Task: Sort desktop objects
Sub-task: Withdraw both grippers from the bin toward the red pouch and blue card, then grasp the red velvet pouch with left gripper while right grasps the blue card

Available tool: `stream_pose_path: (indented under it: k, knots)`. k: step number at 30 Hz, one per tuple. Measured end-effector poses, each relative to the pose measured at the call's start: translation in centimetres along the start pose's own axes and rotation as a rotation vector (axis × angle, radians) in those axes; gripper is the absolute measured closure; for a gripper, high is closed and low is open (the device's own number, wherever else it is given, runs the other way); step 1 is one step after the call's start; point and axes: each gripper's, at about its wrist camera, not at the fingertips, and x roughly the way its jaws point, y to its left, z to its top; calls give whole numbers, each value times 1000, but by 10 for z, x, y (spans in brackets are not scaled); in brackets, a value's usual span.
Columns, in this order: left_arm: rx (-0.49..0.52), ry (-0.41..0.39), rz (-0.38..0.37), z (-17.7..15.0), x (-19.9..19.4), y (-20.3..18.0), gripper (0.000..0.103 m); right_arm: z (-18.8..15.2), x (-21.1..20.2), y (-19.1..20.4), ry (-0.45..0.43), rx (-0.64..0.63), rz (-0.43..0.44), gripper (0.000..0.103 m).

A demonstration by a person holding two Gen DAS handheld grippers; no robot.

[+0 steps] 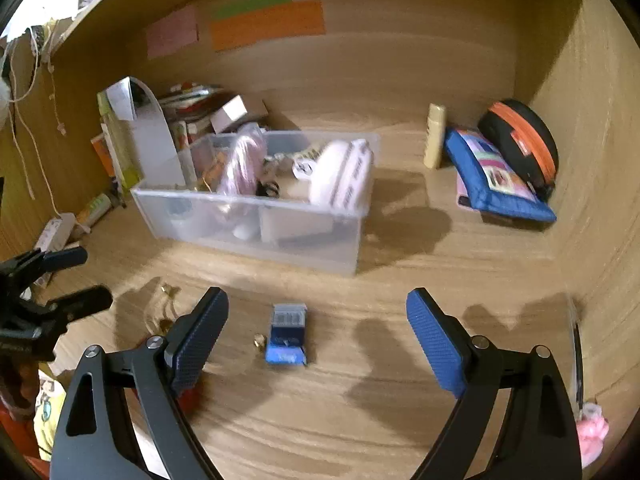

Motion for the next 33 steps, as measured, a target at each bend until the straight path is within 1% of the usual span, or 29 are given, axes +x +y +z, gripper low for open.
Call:
stream_pose_path:
  k: [8, 11, 15, 17, 20, 24, 26, 27, 29, 30, 31, 33]
  knots:
    - [79, 90, -59, -23, 18, -43, 4, -16, 7, -13, 34, 33, -14, 14]
    - [111, 137, -59, -25, 30, -57, 4, -20, 7, -16, 37, 26, -25, 14]
    - [144, 183, -46, -25, 43, -69, 4, -22, 6, -20, 31, 43, -4, 14]
    - [158, 183, -23, -25, 47, -72, 4, -22, 6, -21, 32, 47, 6, 14]
    - [139, 178, -26, -23, 49, -71, 3, -23, 8, -22, 38, 47, 16, 14]
    - [112, 136, -17, -24, 46, -65, 5, -22, 14, -19, 58, 34, 29, 14]
    - [105, 107, -8, -27, 42, -62, 16, -21, 17, -15, 70, 22, 33, 14]
    - [109, 92, 7, -27, 39, -61, 28, -20, 20, -12, 80, 10, 33, 14]
    - [95, 78, 2, -28, 36, -53, 36, -20, 24, -7, 92, -8, 33, 14]
    - [81, 70, 3, -28, 34, -48, 43, -20, 26, -4, 96, -20, 33, 14]
    - [72, 68, 3, -28, 33, -45, 47, -20, 27, 0, 99, -33, 32, 14]
    - [45, 67, -9, -26, 32, -35, 50, -19, 31, 7, 111, -56, 32, 14]
